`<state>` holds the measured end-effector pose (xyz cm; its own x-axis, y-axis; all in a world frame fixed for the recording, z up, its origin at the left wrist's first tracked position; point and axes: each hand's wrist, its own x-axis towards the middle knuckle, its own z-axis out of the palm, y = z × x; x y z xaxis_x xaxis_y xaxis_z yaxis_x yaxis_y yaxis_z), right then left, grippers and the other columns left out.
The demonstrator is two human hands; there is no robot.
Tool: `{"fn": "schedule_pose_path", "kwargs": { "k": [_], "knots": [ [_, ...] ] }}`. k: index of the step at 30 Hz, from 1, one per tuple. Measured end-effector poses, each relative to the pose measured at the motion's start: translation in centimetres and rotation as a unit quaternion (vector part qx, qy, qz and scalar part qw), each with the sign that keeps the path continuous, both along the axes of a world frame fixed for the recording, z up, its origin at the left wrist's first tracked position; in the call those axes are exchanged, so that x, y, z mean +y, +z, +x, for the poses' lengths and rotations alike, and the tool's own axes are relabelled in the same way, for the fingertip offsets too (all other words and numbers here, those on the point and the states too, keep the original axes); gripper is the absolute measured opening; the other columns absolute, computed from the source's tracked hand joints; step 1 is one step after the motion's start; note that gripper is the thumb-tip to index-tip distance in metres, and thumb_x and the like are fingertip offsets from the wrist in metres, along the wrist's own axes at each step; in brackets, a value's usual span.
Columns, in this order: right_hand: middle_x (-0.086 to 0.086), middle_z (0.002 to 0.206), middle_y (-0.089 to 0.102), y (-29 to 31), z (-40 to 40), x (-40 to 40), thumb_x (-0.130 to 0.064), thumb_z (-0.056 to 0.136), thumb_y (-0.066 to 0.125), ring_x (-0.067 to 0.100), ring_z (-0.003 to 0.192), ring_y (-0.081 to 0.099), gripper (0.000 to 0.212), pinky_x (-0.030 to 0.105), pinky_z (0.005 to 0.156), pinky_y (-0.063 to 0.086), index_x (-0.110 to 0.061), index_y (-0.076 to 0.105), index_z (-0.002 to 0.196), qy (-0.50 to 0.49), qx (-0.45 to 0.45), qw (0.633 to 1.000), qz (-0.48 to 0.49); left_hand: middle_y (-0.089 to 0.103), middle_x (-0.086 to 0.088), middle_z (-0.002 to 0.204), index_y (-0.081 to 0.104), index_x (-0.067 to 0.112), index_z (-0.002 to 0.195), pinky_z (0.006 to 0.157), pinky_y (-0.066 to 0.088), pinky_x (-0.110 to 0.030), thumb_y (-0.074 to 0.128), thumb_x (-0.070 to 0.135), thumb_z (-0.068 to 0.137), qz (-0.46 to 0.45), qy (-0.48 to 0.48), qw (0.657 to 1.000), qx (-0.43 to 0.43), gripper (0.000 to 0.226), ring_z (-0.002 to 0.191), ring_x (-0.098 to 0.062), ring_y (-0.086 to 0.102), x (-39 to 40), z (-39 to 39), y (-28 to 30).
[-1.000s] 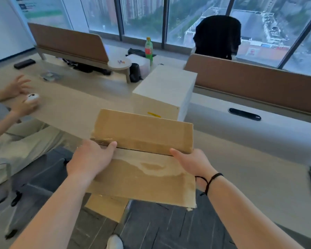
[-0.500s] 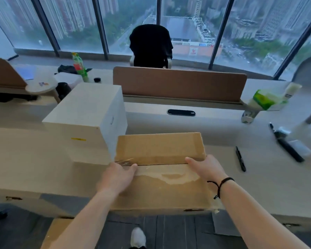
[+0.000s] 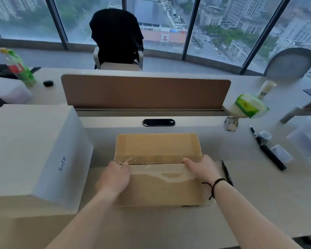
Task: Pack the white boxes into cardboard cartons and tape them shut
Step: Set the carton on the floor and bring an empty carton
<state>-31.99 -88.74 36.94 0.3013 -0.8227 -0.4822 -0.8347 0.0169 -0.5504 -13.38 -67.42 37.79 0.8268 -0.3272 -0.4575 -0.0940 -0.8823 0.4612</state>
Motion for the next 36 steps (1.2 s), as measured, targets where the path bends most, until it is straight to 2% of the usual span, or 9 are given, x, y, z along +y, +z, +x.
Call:
{"fn": "schedule_pose_path", "kwargs": {
  "k": [2,9,13,16,18,22,26,31,36],
  "knots": [
    [-0.005,0.104,0.071,-0.7,1.0,-1.5,-0.080,0.053,0.061,0.020,0.097,0.068,0.091,0.041,0.087,0.058,-0.019,0.061,0.120,0.004,-0.001,1.000,0.001,0.058,-0.016,0.137,0.047,0.005,0.131,0.088,0.035,-0.039,0.036,0.041,0.105,0.000,-0.002,1.000,0.003,0.046,0.127,-0.036,0.052,-1.2,0.8,-0.5],
    [-0.001,0.113,0.068,-2.0,3.1,-5.2,-0.075,0.055,0.063,0.025,0.104,0.065,0.091,0.043,0.090,0.056,-0.018,0.058,0.125,-0.002,0.009,1.000,0.015,0.060,-0.022,0.131,0.046,0.003,0.128,0.091,0.040,-0.040,0.035,0.037,0.106,-0.050,-0.003,0.998,0.046,0.042,0.124,-0.040,0.053,-3.7,2.0,-2.9],
    [0.000,0.111,0.069,-3.4,2.9,-6.2,-0.069,0.065,0.067,0.025,0.101,0.066,0.079,0.043,0.089,0.057,-0.017,0.057,0.125,-0.010,0.015,0.999,0.039,0.062,-0.010,0.121,0.042,0.011,0.139,0.088,0.041,-0.037,0.037,0.036,0.106,-0.118,0.019,0.991,0.061,0.042,0.122,-0.036,0.054,-4.5,1.6,-3.6],
    [0.001,0.116,0.068,-3.9,2.6,-5.9,-0.064,0.073,0.071,0.027,0.108,0.064,0.078,0.043,0.093,0.055,-0.015,0.052,0.130,-0.020,0.010,0.999,0.034,0.053,-0.013,0.139,0.033,0.004,0.147,0.083,0.033,-0.031,0.037,0.027,0.108,-0.145,0.031,0.987,0.064,0.046,0.128,-0.035,0.051,-4.9,0.4,-3.2],
    [0.003,0.121,0.066,-4.0,2.4,-5.3,-0.057,0.082,0.070,0.030,0.114,0.062,0.071,0.040,0.093,0.052,-0.014,0.046,0.133,-0.018,0.010,0.999,0.029,0.051,-0.006,0.129,0.028,0.004,0.149,0.081,0.029,-0.027,0.039,0.025,0.108,-0.169,0.054,0.982,0.063,0.047,0.127,-0.031,0.050,-4.9,-0.5,-3.2],
    [0.005,0.127,0.064,-4.1,2.4,-5.3,-0.053,0.089,0.067,0.031,0.119,0.059,0.069,0.038,0.093,0.049,-0.013,0.041,0.138,0.002,0.009,1.000,0.029,0.049,0.001,0.118,0.024,0.008,0.148,0.080,0.030,-0.026,0.042,0.024,0.107,-0.202,0.098,0.972,0.064,0.048,0.104,-0.020,0.047,-4.5,-1.1,-3.3],
    [0.003,0.128,0.063,-3.9,2.4,-6.0,-0.053,0.089,0.067,0.030,0.118,0.059,0.072,0.038,0.093,0.050,-0.013,0.039,0.142,0.019,-0.010,0.999,0.040,0.051,-0.004,0.125,0.026,0.012,0.144,0.082,0.032,-0.030,0.041,0.033,0.106,-0.201,0.122,0.969,0.079,0.046,0.105,-0.023,0.048,-4.7,-1.2,-3.1],
    [-0.005,0.115,0.062,-3.1,2.4,-6.2,-0.050,0.090,0.066,0.026,0.111,0.061,0.074,0.031,0.063,0.048,-0.016,0.034,0.147,0.025,-0.037,0.997,0.070,0.051,-0.012,0.138,0.031,0.006,0.145,0.095,0.040,-0.036,0.047,0.044,0.103,-0.177,0.140,0.972,0.069,0.059,0.123,-0.029,0.049,-5.0,-1.1,-2.6],
    [0.003,0.133,0.060,-2.3,2.6,-5.9,-0.055,0.089,0.062,0.030,0.119,0.059,0.086,0.043,0.095,0.052,-0.013,0.024,0.154,0.020,-0.039,0.998,0.053,0.055,-0.013,0.130,0.046,0.006,0.135,0.107,0.041,-0.048,0.053,0.057,0.094,-0.167,0.175,0.970,0.039,0.066,0.129,-0.034,0.047,-5.5,-0.6,-1.9]
  ]
}}
